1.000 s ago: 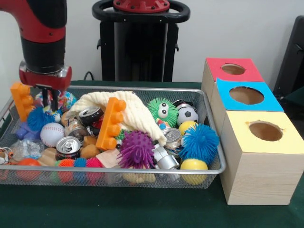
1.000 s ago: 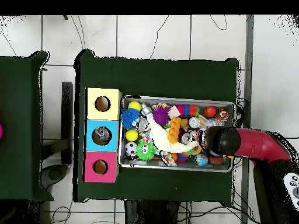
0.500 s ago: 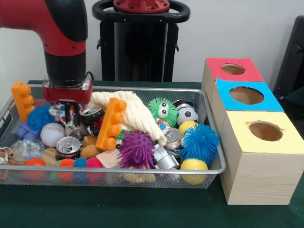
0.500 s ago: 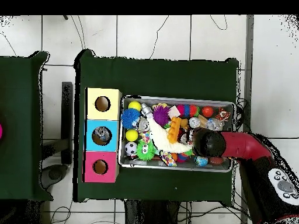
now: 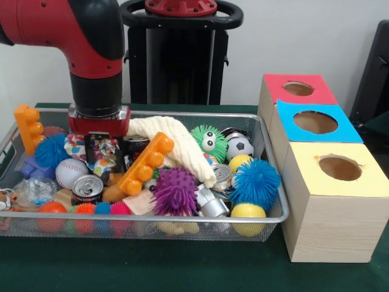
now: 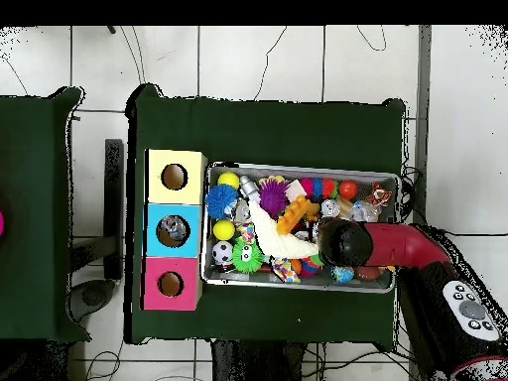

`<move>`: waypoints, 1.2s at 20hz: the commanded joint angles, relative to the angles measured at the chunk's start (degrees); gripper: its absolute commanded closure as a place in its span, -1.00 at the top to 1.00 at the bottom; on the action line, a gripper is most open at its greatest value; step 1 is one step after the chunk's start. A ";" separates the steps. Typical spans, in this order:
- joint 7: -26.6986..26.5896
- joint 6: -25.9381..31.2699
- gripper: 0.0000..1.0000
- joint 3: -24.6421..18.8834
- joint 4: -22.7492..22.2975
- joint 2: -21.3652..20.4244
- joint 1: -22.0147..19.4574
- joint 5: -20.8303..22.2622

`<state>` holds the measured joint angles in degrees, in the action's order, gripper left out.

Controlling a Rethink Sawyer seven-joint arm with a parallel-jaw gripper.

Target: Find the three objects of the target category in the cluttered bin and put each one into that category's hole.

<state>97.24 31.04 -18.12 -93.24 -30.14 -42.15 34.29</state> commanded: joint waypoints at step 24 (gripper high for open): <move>-2.85 -4.52 1.00 -4.25 -3.66 -9.93 -0.05 -0.64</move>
<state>97.24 30.64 -16.03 -94.20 -36.90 -38.88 35.57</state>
